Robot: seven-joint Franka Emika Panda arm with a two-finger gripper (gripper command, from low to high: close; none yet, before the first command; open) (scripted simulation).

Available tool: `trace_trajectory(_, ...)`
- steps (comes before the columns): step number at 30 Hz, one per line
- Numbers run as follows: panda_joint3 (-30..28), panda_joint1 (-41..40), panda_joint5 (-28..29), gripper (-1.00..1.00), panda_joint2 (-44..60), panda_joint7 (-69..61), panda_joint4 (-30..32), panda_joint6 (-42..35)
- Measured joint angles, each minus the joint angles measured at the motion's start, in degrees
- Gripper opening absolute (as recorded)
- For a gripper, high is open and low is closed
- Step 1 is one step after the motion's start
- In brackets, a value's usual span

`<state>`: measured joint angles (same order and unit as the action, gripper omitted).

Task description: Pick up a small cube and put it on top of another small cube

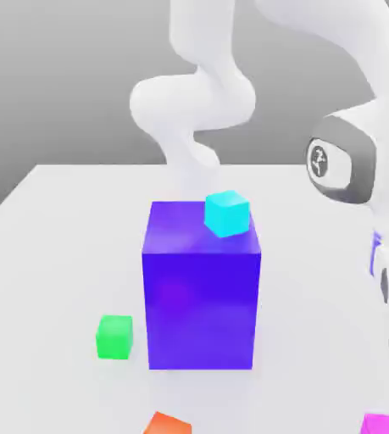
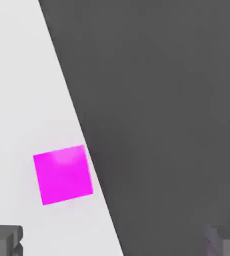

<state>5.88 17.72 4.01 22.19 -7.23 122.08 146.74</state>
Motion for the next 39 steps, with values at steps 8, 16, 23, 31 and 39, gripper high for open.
trace_trajectory(8,-0.6,1.6,2.7,-1.00,12.0,-1.5,-2.4,6.8)
trace_trajectory(16,0.1,1.1,1.8,-1.00,7.1,-2.2,-1.3,3.0)
trace_trajectory(23,-3.2,-4.5,-2.0,-1.00,2.5,-0.8,-0.4,-1.7)
trace_trajectory(31,-11.5,-13.8,-9.9,-1.00,-0.8,7.3,2.6,-6.2)
trace_trajectory(39,-18.2,-14.9,-13.5,-1.00,-1.8,23.5,10.0,-7.2)
